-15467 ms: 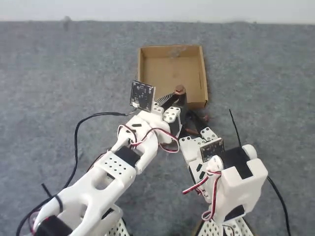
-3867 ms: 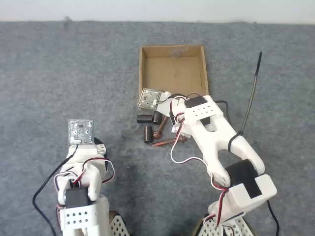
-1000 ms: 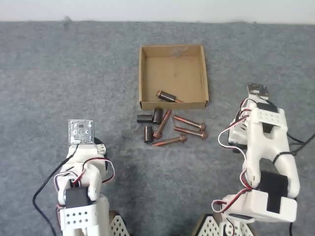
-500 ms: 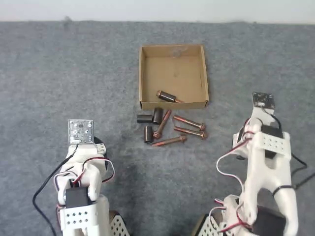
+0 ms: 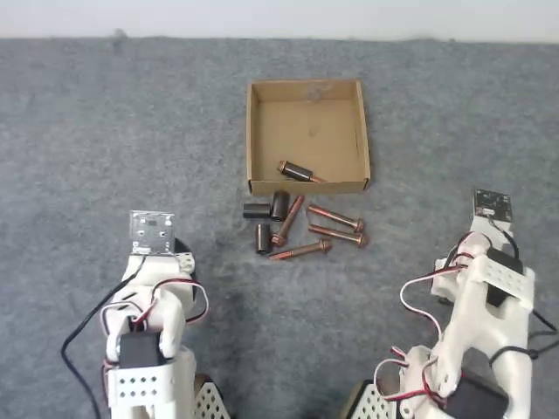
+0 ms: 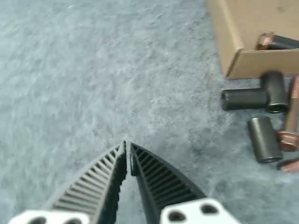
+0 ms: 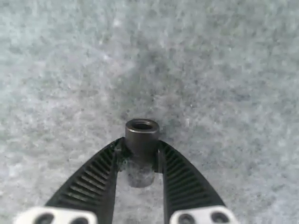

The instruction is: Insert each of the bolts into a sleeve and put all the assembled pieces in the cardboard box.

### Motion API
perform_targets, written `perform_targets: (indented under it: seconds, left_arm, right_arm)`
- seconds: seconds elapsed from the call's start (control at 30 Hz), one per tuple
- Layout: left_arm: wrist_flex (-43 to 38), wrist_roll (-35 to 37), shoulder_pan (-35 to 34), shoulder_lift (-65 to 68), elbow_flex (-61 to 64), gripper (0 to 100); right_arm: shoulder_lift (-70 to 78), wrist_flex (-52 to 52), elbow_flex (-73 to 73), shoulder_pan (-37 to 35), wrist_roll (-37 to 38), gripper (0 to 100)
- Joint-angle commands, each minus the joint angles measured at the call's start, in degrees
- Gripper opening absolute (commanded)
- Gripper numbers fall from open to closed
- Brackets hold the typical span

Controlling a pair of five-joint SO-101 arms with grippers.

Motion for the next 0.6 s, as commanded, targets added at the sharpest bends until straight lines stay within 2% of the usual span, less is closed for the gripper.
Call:
perform_targets:
  seconds: [0.0,0.13,0.3,0.4,0.57]
  left_arm:
    - [-2.6,-3.3,3.5,-0.8,-0.8,5]
    - [-5.5,-3.6,4.2,-0.7,-0.8,11]
    - [-5.7,-3.7,4.6,1.2,-5.2,2]
    - [-5.0,-3.7,5.7,7.6,-11.1,2]
    - [2.4,-3.6,10.5,25.0,-26.8,2]
  right_arm:
    - [-2.7,-1.0,-0.4,0.9,1.1,0.7]
    - [-2.7,-1.1,-0.4,0.9,1.1,0.7]
    - [-2.7,-1.1,-0.4,0.9,1.0,0.7]
    - [-2.7,-1.1,-0.4,0.9,1.0,0.7]
    - [-2.7,-1.1,-0.4,0.9,1.0,0.7]
